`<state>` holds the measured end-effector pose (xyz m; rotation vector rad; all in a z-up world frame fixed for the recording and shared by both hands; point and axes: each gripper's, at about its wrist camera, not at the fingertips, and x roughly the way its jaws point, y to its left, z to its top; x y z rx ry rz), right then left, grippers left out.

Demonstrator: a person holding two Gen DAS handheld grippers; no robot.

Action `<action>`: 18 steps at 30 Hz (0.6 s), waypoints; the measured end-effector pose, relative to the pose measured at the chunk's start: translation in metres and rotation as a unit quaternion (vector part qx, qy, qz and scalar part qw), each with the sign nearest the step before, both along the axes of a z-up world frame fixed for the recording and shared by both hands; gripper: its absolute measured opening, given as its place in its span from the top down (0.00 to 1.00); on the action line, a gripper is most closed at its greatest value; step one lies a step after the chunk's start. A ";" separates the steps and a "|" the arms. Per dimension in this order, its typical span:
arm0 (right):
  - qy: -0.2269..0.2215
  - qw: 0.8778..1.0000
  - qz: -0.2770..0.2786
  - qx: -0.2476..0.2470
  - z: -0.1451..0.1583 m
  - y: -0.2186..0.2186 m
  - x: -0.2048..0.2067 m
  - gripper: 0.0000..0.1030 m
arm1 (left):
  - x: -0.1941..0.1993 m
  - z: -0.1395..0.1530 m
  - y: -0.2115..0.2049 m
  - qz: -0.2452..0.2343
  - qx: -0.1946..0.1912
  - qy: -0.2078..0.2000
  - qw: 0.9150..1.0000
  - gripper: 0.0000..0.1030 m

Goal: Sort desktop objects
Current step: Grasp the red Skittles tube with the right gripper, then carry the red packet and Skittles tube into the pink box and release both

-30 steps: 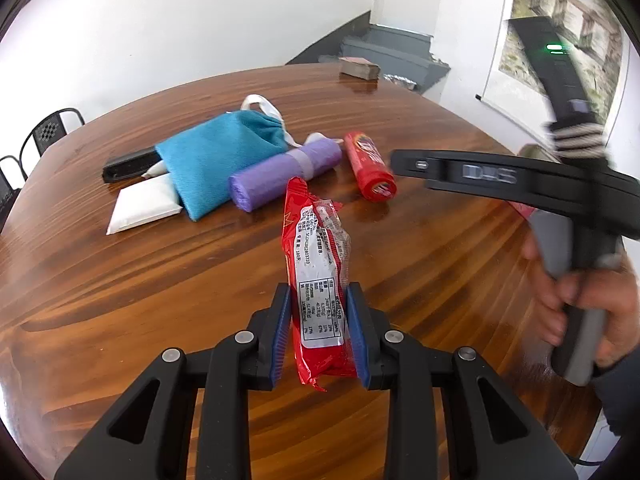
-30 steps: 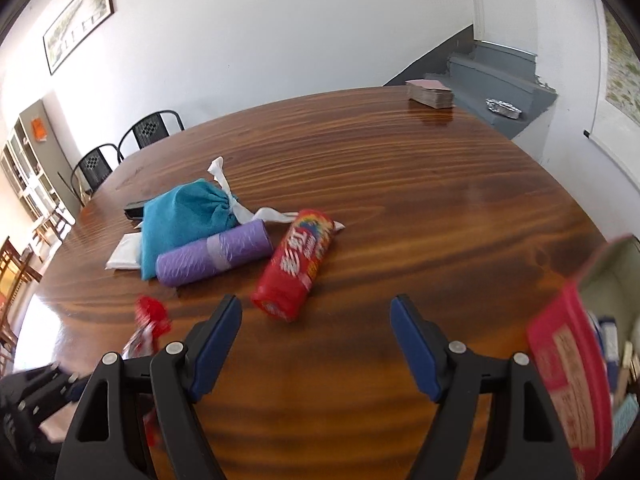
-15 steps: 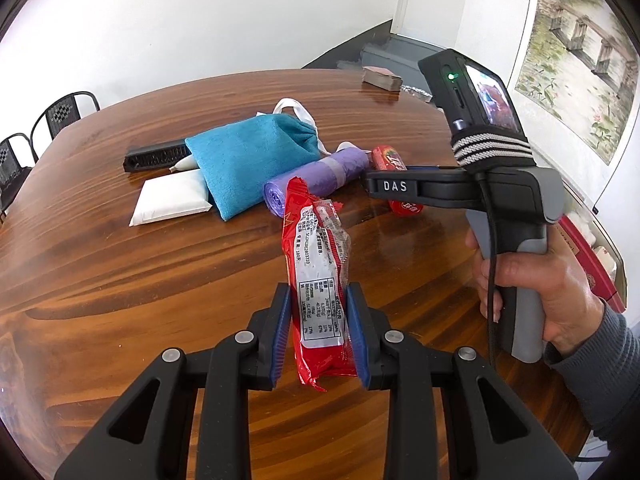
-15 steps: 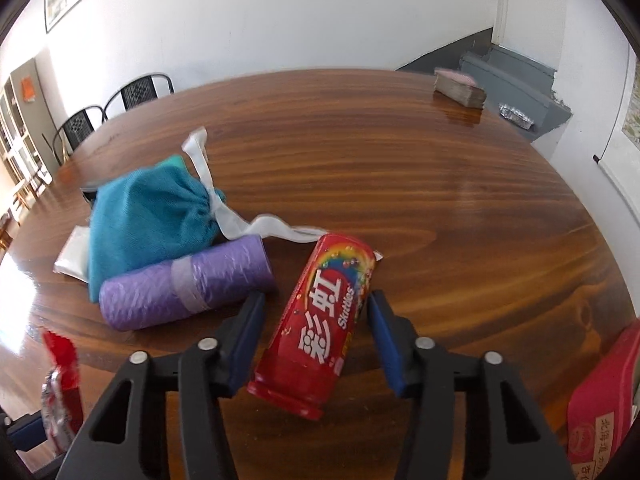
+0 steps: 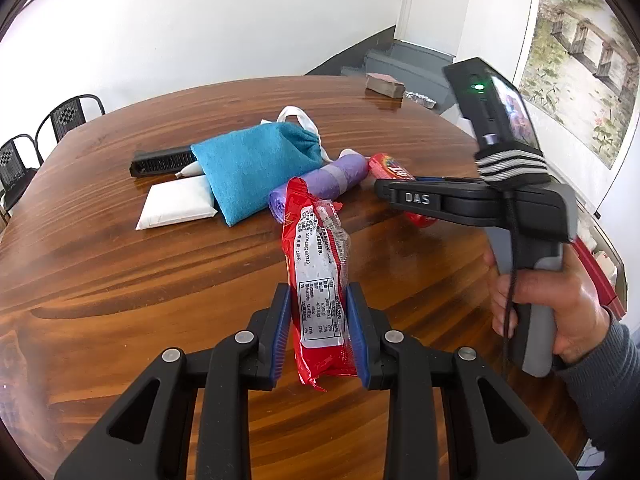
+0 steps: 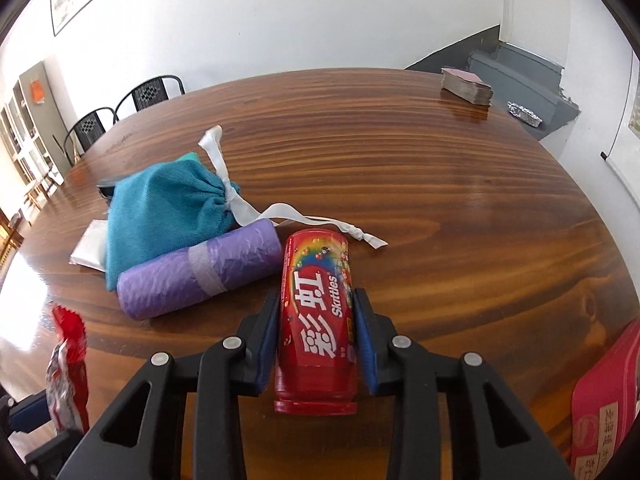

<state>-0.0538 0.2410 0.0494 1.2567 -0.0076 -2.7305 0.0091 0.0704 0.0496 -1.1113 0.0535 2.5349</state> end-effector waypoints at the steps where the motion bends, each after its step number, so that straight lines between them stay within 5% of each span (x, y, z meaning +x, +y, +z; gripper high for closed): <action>1: 0.005 1.000 -0.001 -0.005 0.003 0.001 0.004 0.63 | 0.001 0.000 0.000 0.000 0.000 0.001 1.000 0.71; 18: 0.059 0.997 -0.032 -0.043 0.021 0.030 0.093 0.63 | 0.017 0.007 0.017 -0.023 0.005 0.011 1.000 0.71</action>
